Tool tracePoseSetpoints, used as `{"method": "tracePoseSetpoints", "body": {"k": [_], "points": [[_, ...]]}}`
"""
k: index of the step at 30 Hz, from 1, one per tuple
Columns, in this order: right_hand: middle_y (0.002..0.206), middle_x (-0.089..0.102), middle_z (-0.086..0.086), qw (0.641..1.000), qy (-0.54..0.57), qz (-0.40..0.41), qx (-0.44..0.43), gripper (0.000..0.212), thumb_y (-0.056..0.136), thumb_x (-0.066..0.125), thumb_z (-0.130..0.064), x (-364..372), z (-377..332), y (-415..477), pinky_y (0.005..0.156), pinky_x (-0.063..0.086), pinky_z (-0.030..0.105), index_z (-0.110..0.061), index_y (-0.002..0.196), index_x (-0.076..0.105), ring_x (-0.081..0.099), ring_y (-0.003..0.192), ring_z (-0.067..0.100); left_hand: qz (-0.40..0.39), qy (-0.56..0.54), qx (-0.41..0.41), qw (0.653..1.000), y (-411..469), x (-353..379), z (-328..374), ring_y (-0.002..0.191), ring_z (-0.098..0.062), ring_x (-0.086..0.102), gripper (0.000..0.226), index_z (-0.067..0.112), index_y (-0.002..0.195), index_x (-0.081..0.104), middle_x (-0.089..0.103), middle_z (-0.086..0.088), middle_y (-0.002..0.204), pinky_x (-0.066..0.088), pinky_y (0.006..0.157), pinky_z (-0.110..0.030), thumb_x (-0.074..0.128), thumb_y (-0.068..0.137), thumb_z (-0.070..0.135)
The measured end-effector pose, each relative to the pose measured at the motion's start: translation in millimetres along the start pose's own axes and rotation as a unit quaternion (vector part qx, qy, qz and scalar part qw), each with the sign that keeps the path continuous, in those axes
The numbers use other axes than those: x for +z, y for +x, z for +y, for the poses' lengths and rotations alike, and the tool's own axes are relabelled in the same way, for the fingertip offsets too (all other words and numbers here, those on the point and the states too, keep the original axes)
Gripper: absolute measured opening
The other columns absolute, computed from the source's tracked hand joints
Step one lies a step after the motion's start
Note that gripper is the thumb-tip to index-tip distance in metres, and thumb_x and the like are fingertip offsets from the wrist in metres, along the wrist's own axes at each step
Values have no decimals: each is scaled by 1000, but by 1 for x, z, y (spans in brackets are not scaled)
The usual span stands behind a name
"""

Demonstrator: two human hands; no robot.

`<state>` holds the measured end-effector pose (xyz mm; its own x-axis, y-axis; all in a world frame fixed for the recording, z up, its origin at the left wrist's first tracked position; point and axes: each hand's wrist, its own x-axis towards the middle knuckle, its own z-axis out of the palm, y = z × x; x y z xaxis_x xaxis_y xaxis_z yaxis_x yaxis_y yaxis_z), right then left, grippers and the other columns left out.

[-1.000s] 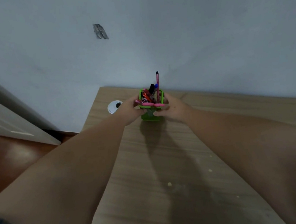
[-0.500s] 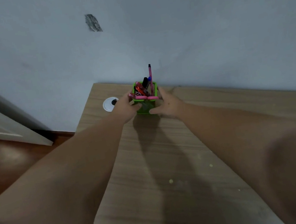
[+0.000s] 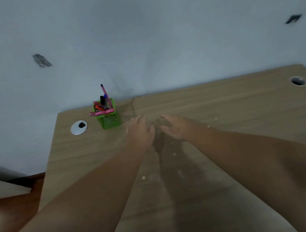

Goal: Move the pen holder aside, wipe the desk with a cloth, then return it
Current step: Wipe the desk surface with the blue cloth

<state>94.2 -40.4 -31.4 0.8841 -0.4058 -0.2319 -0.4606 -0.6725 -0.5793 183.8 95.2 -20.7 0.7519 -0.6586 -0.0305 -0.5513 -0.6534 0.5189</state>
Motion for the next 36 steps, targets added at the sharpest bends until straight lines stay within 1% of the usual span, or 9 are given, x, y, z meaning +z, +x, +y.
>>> {"method": "tracePoseSetpoints", "body": {"k": [4,12,18,22,26,28,31,34,36], "points": [[152,32,12,998,-17,44,39,58,96,46,-37,-19,59,-54,114,18,32,-9,145,32,27,141,25,-37,69,86,993,-20,38,51,145,-30,19,55,16,142,36,29,-9,154,19,114,-51,44,92,38],[153,30,13,978,-9,128,165,55,96,47,-31,-77,195,-168,111,9,21,-7,143,33,20,144,25,-102,82,187,974,-49,120,164,146,-28,14,58,21,144,32,23,-6,157,14,115,-50,45,91,40],[142,44,18,952,-18,185,243,50,92,52,-26,-126,289,-250,107,26,31,-5,137,43,37,133,30,-150,91,230,957,-76,187,253,147,-26,11,61,22,144,31,21,-4,158,12,116,-49,50,89,38],[146,39,16,934,-10,185,307,51,91,52,-27,-146,352,-298,107,34,42,-9,138,42,40,131,33,-176,116,258,943,-98,228,306,147,-24,9,62,22,146,26,19,-3,158,11,116,-49,45,90,43],[148,37,10,914,-28,195,355,51,90,52,-33,-161,401,-331,108,34,47,-13,136,44,36,135,28,-203,121,272,933,-111,264,355,148,-23,6,62,20,147,25,15,-3,159,9,117,-49,45,92,40],[142,44,10,896,-33,245,368,47,88,53,-28,-166,419,-346,105,37,45,-13,132,49,42,129,29,-215,112,275,930,-117,283,377,147,-25,11,60,18,146,26,18,-5,158,13,118,-47,44,93,39],[136,49,9,859,-46,311,403,40,88,49,-23,-172,446,-368,101,39,47,-16,127,53,46,123,31,-216,78,274,934,-128,309,409,134,-30,37,50,16,138,40,40,-10,146,31,110,-41,46,92,36],[143,40,7,830,-24,292,475,45,88,47,-25,-176,475,-388,105,34,49,-22,133,46,39,129,31,-259,29,229,938,-141,335,441,118,-32,50,42,16,129,49,53,-12,130,42,99,-40,49,91,33],[143,39,7,816,-19,253,519,50,88,47,-33,-177,492,-397,104,34,48,-24,137,39,39,129,32,-293,-25,158,943,-149,350,462,110,-30,55,38,17,125,53,59,-11,119,45,92,-37,51,89,30]]}}
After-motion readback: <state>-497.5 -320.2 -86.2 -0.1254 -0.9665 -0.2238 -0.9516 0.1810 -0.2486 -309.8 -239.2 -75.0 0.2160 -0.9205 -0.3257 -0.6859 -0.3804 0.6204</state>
